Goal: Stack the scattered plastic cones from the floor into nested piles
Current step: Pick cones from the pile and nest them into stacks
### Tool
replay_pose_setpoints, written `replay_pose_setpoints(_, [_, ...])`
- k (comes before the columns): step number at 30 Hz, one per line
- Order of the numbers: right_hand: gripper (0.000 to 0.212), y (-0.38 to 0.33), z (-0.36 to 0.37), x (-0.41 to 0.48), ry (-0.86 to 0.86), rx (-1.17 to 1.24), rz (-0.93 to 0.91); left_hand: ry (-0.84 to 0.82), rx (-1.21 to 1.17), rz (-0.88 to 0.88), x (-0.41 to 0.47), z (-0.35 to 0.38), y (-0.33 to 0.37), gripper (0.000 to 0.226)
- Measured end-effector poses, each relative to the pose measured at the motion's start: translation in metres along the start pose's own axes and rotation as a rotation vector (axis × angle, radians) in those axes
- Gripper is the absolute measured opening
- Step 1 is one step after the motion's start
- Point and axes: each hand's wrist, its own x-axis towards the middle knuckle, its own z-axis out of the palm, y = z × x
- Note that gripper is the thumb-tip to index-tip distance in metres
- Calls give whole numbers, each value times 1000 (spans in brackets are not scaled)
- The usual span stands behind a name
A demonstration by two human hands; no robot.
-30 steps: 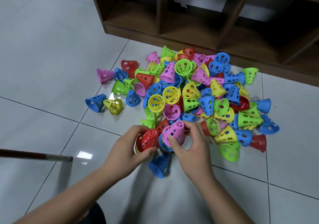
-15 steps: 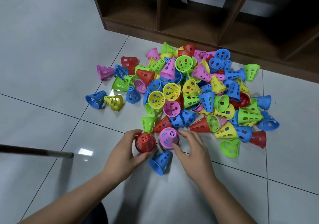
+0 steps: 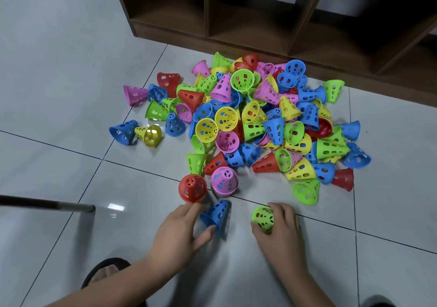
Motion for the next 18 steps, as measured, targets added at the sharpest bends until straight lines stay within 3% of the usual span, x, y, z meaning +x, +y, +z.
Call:
replay_pose_setpoints(3, [70, 4, 5, -12, 0, 12, 25, -12, 97, 160, 9, 11, 11, 41])
replay_pose_setpoints(8, [81, 6, 5, -20, -35, 112, 70, -119, 199, 146, 19, 27, 14, 43])
replay_pose_setpoints(11, [74, 6, 4, -20, -52, 131, 53, -187, 215, 72, 19, 25, 10, 40])
replay_pose_setpoints(14, [55, 9, 5, -18, -47, 124, -24, -257, 255, -17, 17, 24, 7, 50])
replay_pose_setpoints(18, [50, 7, 1, -13, -43, 188, 14, -240, 330, 6, 16, 20, 5, 57])
